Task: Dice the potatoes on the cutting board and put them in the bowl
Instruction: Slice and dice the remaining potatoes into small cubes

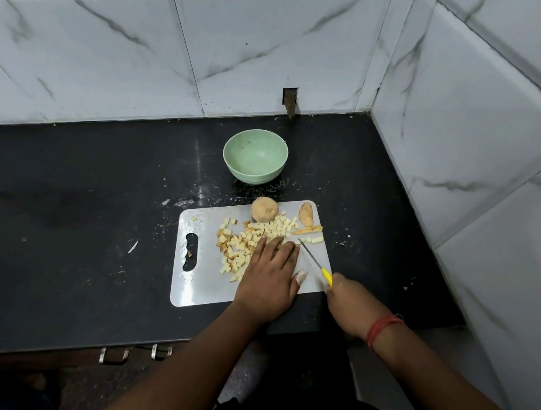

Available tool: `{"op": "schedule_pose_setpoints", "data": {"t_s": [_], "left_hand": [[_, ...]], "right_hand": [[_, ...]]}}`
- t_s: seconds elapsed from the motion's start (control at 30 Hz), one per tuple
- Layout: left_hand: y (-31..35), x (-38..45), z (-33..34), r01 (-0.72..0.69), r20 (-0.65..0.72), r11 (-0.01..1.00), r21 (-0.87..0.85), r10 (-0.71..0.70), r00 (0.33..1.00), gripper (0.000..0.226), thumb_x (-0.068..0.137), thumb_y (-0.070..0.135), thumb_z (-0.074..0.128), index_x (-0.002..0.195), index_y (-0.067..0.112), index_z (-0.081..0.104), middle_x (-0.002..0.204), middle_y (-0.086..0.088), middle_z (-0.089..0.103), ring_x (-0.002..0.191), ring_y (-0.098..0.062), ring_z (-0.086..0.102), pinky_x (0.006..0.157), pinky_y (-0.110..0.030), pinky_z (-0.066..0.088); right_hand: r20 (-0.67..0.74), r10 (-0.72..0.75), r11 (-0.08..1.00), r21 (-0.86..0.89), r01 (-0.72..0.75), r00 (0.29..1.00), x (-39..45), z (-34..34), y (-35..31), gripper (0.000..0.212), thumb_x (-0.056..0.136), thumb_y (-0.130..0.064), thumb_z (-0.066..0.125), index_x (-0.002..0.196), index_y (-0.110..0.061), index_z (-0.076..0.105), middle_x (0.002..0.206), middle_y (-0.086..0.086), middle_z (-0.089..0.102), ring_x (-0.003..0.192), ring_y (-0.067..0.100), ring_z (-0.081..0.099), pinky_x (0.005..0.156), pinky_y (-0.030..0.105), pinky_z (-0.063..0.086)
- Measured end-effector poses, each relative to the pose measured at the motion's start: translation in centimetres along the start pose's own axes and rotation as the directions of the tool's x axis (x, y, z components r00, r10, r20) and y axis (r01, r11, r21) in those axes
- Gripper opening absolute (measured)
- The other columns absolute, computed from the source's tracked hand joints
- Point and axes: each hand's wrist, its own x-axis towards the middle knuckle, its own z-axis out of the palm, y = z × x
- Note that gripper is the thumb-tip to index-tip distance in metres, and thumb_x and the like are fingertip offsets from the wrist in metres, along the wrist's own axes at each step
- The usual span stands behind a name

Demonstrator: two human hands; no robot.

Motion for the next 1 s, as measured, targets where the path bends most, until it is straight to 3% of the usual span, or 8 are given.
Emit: {"op": "schedule_pose_setpoints", "data": {"t_s": [0.2, 0.4, 0.53, 0.7, 0.87, 1.0], "left_hand": [[0.1, 0.1, 0.0, -0.002, -0.02, 1.0, -0.003, 0.002, 1.0, 0.06, 0.108, 0.048, 0.033, 0.148, 0.009, 0.052, 0.146, -0.006, 0.053, 0.142, -0.029, 0.04, 0.125, -0.052, 0.022], [0.2, 0.0, 0.0, 0.008, -0.012, 1.0, -0.002, -0.008, 1.0, 0.061, 0.108, 0.048, 0.03, 0.149, 0.009, 0.052, 0.148, -0.007, 0.053, 0.143, -0.029, 0.039, 0.125, -0.052, 0.023], [0.2, -0.1, -0.1, 0.013, -0.006, 1.0, 0.012, -0.013, 1.0, 0.061, 0.108, 0.049, 0.029, 0.149, 0.01, 0.051, 0.15, -0.007, 0.053, 0.145, -0.029, 0.039, 0.125, -0.052, 0.023], [0.3, -0.2, -0.3, 0.009, -0.006, 1.0, 0.021, -0.009, 1.0, 0.061, 0.108, 0.047, 0.03, 0.15, 0.008, 0.05, 0.152, -0.009, 0.051, 0.146, -0.029, 0.038, 0.125, -0.051, 0.023], [0.2, -0.3, -0.5, 0.001, -0.042, 1.0, 0.024, 0.0, 0.999, 0.058, 0.107, 0.045, 0.038, 0.147, 0.006, 0.053, 0.15, -0.011, 0.053, 0.144, -0.029, 0.041, 0.125, -0.051, 0.024], [0.7, 0.4, -1.0, -0.1, -0.073, 0.995, 0.018, 0.101, 0.992, 0.057, 0.107, 0.046, 0.039, 0.142, 0.005, 0.057, 0.144, -0.011, 0.057, 0.141, -0.029, 0.045, 0.124, -0.049, 0.026]], "right_hand": [[0.035, 0.034, 0.999, -0.023, -0.033, 0.999, 0.2, 0.5, 0.1, 0.021, 0.102, -0.02, 0.04, 0.116, -0.008, 0.049, 0.108, 0.014, 0.063, 0.088, 0.026, 0.06, 0.072, 0.031, 0.043], [0.045, 0.043, 0.999, -0.024, -0.041, 0.998, 0.1, 0.6, 0.5, 0.022, 0.103, -0.021, 0.04, 0.119, -0.008, 0.047, 0.107, 0.014, 0.063, 0.086, 0.027, 0.059, 0.071, 0.029, 0.04], [0.033, 0.027, 0.999, -0.035, -0.025, 0.999, -0.7, 0.7, 1.6, 0.017, 0.104, -0.028, 0.039, 0.104, -0.012, 0.046, 0.093, 0.009, 0.061, 0.082, 0.025, 0.061, 0.066, 0.028, 0.039], [-0.011, -0.062, 0.994, 0.094, 0.063, 0.998, -1.6, -0.1, 2.0, 0.017, 0.104, -0.03, 0.041, 0.1, -0.015, 0.049, 0.079, -0.001, 0.054, 0.068, 0.014, 0.053, 0.058, 0.027, 0.038], [-0.072, -0.048, 0.976, 0.21, 0.062, 0.996, -1.4, -1.1, 2.0, 0.018, 0.103, -0.03, 0.041, 0.102, -0.016, 0.051, 0.082, 0.004, 0.058, 0.069, 0.015, 0.055, 0.059, 0.03, 0.04], [-0.149, -0.024, 0.944, 0.321, 0.072, 0.989, -1.4, -2.0, 2.2, 0.02, 0.103, -0.029, 0.043, 0.096, -0.013, 0.052, 0.079, 0.005, 0.057, 0.069, 0.017, 0.055, 0.06, 0.031, 0.04]]}}
